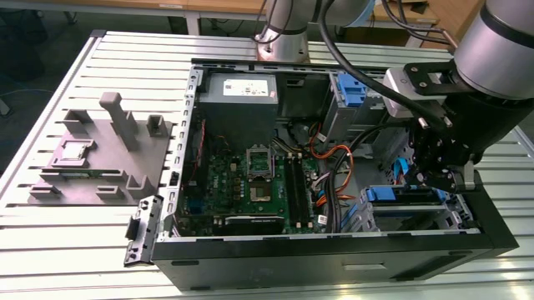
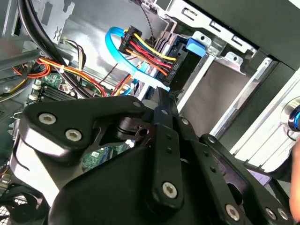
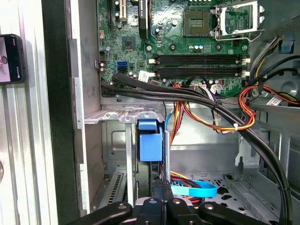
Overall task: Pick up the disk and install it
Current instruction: 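Insert the second disk wire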
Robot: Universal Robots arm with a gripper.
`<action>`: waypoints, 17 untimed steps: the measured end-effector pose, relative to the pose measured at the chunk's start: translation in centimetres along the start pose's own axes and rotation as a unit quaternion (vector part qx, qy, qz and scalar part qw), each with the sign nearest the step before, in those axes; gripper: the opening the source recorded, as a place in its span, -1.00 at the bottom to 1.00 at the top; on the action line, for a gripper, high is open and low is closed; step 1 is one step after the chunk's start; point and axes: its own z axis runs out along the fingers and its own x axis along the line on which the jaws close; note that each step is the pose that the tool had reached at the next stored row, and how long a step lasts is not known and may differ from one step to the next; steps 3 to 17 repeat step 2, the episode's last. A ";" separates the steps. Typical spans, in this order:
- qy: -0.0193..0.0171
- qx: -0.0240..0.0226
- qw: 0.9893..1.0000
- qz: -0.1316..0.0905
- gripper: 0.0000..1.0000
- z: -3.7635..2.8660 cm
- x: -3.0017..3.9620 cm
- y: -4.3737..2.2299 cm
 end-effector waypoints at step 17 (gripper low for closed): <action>0.000 0.000 1.000 0.000 -0.80 0.00 0.00 0.00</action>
